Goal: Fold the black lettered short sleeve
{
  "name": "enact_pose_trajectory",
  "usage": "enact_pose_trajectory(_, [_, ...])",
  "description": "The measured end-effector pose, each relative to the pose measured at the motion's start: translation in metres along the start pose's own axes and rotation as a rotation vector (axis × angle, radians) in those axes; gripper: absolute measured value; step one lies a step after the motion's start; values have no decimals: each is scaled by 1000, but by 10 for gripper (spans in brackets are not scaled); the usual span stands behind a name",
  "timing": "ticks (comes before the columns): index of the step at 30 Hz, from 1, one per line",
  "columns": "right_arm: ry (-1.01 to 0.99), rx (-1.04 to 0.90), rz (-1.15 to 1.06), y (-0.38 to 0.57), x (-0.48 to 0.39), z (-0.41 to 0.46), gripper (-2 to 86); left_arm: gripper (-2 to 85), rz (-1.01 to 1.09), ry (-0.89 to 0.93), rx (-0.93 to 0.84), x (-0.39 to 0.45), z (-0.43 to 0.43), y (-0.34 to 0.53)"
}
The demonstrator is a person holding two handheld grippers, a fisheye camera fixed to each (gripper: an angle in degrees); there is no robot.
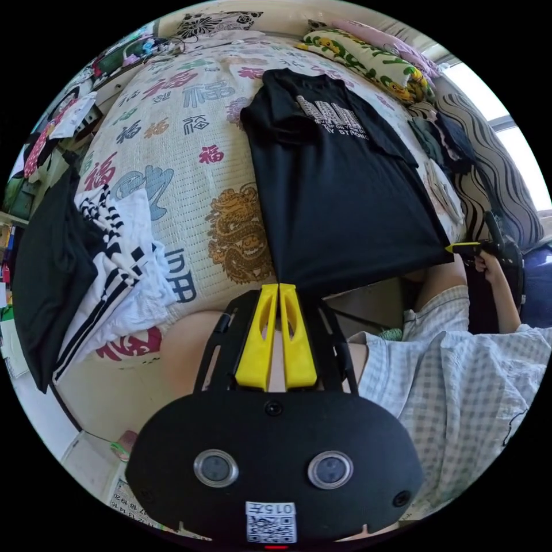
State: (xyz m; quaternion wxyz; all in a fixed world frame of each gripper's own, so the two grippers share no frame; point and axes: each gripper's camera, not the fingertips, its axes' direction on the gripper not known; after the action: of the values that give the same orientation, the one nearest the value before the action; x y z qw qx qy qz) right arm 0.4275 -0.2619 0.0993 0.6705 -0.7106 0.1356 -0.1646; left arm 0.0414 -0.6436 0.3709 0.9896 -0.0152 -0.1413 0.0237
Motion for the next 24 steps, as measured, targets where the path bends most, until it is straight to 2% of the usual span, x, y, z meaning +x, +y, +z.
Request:
enact_pose_trajectory(4, [-19, -7, 9, -3, 16, 7, 22, 15, -68, -56, -44, -13, 30, -3])
enact_pose_trajectory(6, [34, 12, 26, -3, 27, 3, 34, 39, -110, -57, -61, -22, 45, -6])
enact_pose_trajectory(10, [131, 145, -48, -5, 32, -27, 41, 59, -165, 12, 108, -23, 26, -15])
enact_pose_trajectory(12, [204, 278, -117, -20, 30, -50, 50, 63, -142, 163, 243, -11, 22, -47])
enact_pose_trajectory(15, [316, 363, -225, -54, 20, -64, 60, 77, -42, 289, 289, 30, 48, -116])
enact_pose_trajectory(18, [408, 359, -317, -93, 11, -60, 66, 83, -27, 356, 324, 72, 90, -184])
enact_pose_trajectory(21, [503, 306, -386, -125, 14, -50, 73, 89, -43, 430, 287, 102, 134, -239])
enact_pose_trajectory(24, [533, 249, -421, -146, 30, -41, 56, 85, -42, 392, 233, 122, 170, -270])
